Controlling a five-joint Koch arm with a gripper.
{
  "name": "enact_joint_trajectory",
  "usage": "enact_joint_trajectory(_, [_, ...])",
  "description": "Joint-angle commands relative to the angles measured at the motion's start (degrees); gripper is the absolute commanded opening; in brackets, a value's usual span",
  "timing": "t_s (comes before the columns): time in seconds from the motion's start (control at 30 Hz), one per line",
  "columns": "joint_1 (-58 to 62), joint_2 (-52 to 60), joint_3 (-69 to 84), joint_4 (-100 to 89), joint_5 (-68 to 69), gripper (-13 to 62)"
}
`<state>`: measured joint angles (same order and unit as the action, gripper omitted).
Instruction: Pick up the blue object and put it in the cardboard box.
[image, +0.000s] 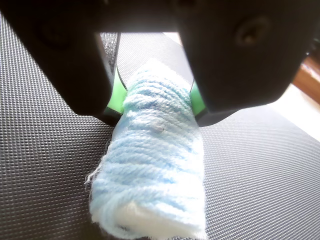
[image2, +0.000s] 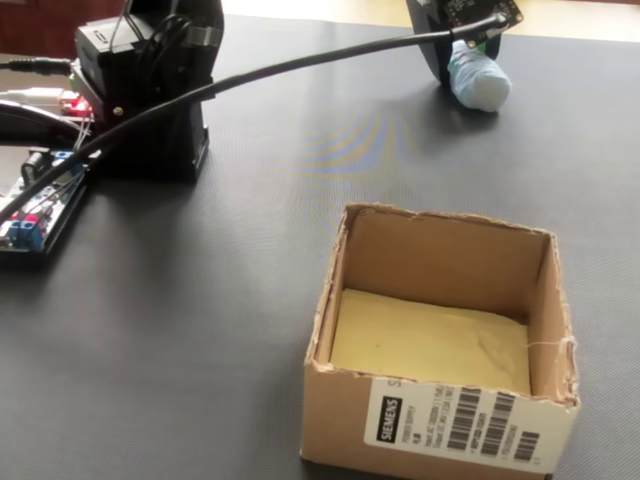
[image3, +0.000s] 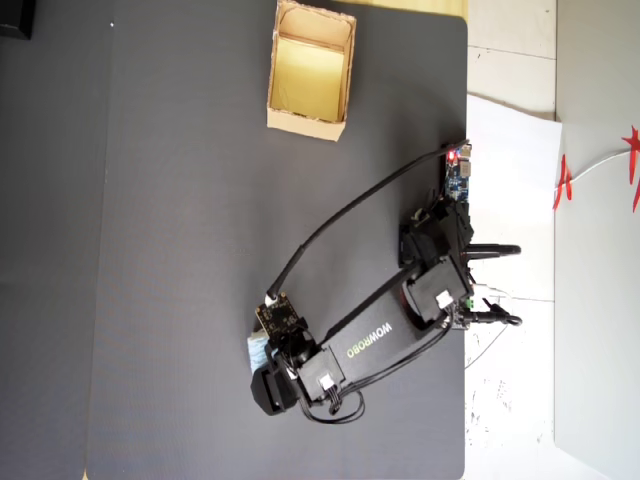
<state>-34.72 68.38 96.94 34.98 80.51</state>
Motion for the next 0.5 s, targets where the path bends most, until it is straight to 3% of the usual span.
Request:
enact_joint_trajectory(0.0, [0.44, 3.78, 0.62, -3.08, 0.09, 6.1])
enact_joint_trajectory(0.47, [9.58, 35.51, 33.66, -28.21, 1.67, 6.0])
